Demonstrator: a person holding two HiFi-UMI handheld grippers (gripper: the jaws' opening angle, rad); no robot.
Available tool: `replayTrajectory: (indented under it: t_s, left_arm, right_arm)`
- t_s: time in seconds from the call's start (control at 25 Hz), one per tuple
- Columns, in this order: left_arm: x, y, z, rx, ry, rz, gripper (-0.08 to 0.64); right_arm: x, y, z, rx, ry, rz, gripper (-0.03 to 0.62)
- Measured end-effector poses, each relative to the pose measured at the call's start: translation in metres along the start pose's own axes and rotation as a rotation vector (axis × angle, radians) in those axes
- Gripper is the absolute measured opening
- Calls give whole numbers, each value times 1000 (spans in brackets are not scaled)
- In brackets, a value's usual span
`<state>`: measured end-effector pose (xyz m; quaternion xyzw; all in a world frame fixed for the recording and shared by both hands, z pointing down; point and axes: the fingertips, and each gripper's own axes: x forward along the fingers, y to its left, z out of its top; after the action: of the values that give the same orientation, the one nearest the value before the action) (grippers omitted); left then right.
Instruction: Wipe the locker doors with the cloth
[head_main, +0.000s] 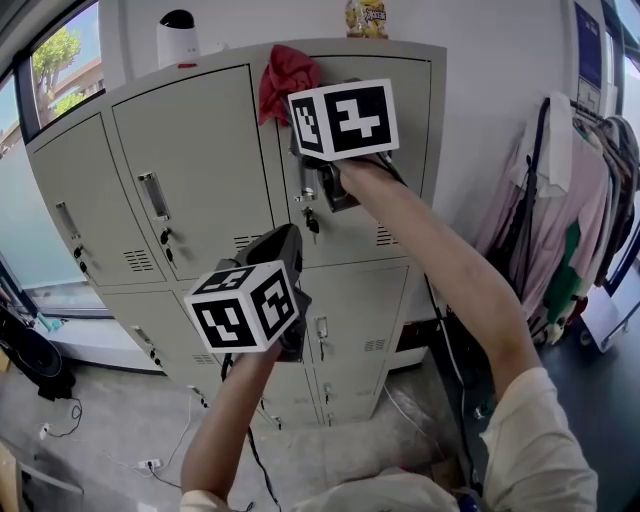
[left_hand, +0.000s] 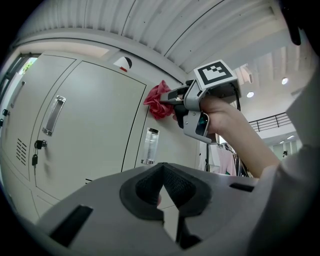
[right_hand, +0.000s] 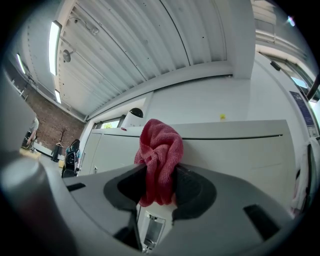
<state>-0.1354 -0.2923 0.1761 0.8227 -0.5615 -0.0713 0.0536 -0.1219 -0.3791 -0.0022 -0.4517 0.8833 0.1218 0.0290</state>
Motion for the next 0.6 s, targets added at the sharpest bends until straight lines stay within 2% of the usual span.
replayTrajectory:
  t_s: [0.6]
  left_arm:
    - [10,-10,-3,-4,10,-16,3]
  right_arm:
    - [3,-8,1,-23,30,-1,146]
